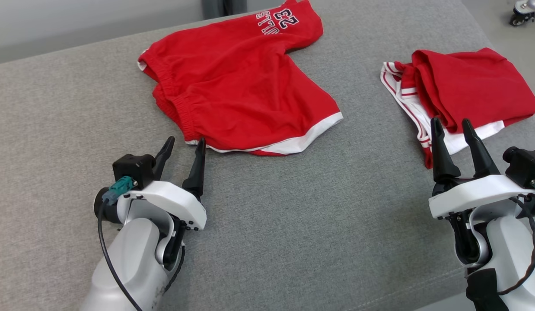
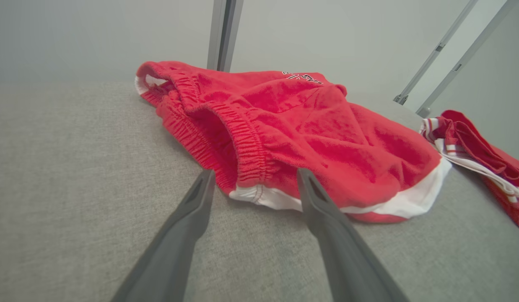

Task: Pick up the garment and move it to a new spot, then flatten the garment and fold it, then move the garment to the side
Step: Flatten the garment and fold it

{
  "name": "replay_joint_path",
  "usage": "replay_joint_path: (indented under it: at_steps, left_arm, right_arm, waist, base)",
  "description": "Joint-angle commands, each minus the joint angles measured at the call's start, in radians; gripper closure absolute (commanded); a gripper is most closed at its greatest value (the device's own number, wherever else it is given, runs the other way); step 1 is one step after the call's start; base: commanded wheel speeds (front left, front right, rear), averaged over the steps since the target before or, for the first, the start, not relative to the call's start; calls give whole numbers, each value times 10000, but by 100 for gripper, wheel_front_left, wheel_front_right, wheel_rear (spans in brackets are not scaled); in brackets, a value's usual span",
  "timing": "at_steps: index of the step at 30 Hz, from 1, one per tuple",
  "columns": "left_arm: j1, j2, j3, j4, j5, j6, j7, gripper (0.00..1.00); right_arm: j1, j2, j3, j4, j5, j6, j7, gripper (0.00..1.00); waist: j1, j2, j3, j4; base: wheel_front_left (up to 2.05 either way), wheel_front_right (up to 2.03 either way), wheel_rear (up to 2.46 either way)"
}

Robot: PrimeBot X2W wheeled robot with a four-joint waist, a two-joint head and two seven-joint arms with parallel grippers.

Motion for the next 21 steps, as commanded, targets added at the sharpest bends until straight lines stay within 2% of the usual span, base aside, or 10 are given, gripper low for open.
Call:
replay_joint_path:
  at_steps: [1,8,9,10,11,18,21]
  left_arm:
    - [-317,86,58,280,-63,-50,-8,0]
    - [-880,102,-53,1336,-240,-416,-23,0]
    - [-932,103,-94,1435,-275,-479,-26,17]
    - [-978,106,-130,1524,-285,-514,-33,70]
    - [-1021,99,-186,1584,-291,-572,-40,100]
    - [-1152,146,-307,1554,-323,-737,-87,100]
    - [-1066,258,-207,1129,-155,-742,-91,100]
  right_arm:
    - [151,49,-77,-178,-123,0,70,0]
    - [398,281,-258,-638,-339,0,262,0]
    - [423,294,-294,-685,-363,0,301,0]
    - [462,312,-324,-721,-381,0,333,0]
    - [500,329,-356,-743,-392,0,358,0]
    - [624,406,-396,-826,-592,0,467,0]
    - [712,419,-478,-838,-668,0,533,0]
  waist:
    - [0,0,115,-154]
    - [0,0,177,-309]
    - [0,0,176,-305]
    - [0,0,169,-295]
    - [0,0,162,-280]
    - [0,0,32,-94]
    - [0,0,-83,90]
  base:
    - [0,0,0]
    - [0,0,0]
    - [0,0,0]
    - [0,0,0]
    - [0,0,0]
    - [0,0,0]
    - [0,0,0]
